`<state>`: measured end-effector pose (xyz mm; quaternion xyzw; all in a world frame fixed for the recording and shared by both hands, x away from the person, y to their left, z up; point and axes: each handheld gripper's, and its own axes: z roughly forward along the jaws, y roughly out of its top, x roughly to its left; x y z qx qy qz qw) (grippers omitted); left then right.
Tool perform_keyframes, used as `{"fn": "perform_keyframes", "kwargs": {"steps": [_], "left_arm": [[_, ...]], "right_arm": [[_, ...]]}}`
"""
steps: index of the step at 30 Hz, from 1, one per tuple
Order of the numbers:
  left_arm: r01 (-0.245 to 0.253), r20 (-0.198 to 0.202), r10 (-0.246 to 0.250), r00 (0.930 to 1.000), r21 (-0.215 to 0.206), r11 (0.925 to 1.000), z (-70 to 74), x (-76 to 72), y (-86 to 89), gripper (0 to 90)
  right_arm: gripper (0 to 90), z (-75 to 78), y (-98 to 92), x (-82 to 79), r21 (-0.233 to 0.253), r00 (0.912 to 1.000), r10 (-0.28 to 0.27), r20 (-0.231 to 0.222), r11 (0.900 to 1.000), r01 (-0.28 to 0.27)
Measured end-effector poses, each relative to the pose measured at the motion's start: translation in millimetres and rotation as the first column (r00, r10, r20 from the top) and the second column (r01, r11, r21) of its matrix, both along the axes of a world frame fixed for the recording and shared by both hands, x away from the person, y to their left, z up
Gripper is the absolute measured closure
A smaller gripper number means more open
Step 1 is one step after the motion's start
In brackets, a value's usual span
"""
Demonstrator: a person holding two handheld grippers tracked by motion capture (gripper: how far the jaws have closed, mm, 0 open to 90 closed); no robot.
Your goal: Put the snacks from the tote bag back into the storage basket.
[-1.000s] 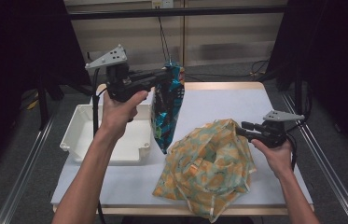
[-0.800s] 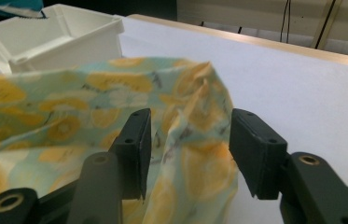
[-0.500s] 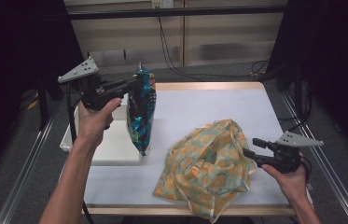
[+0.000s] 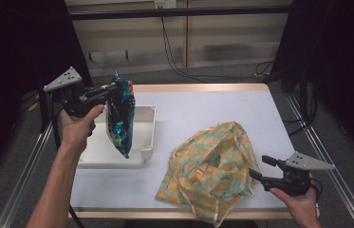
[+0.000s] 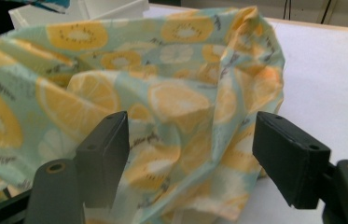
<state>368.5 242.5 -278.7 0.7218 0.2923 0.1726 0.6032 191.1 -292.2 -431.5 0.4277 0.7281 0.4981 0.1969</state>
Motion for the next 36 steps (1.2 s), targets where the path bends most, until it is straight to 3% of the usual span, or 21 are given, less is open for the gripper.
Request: {"fn": "perform_keyframes", "kwargs": {"steps": [7, 12, 20, 30, 32, 36], "left_arm": [[-0.071, -0.032, 0.072, 0.9969, 0.014, 0.9974, -17.7, 16.6, 11.7, 86.9], [-0.114, -0.042, 0.114, 0.9925, 0.021, 0.9933, -23.0, 30.2, 13.3, 86.9], [-0.146, -0.063, 0.147, 0.9871, 0.026, 0.9890, -32.3, 50.2, 15.3, 86.9], [-0.181, -0.085, 0.185, 0.9791, 0.046, 0.9823, -50.3, 71.5, 4.2, 87.0], [-0.194, -0.098, 0.196, 0.9757, 0.027, 0.9806, -56.8, 75.8, 2.1, 87.0], [-0.186, -0.090, 0.186, 0.9783, 0.015, 0.9825, -63.8, 81.3, -4.5, 86.9]], "right_arm": [[27.5, -8.0, -1.2, -13.2, -0.011, 0.9998, -0.004, -0.019, 1.000, 0.004], [27.5, -13.8, -3.6, -14.6, 0.010, 0.9996, -0.011, -0.027, 1.000, 0.011], [27.5, -16.1, -6.2, -11.3, 0.015, 0.9995, -0.013, -0.028, 1.000, 0.013], [27.5, -16.9, -8.0, -9.8, 0.020, 0.9995, -0.009, -0.030, 1.000, 0.010], [27.5, -17.4, -7.9, -9.1, 0.018, 0.9994, -0.012, -0.032, 1.000, 0.013], [27.5, -18.0, -8.4, -9.5, 0.019, 0.9994, -0.018, -0.030, 1.000, 0.019]]}}
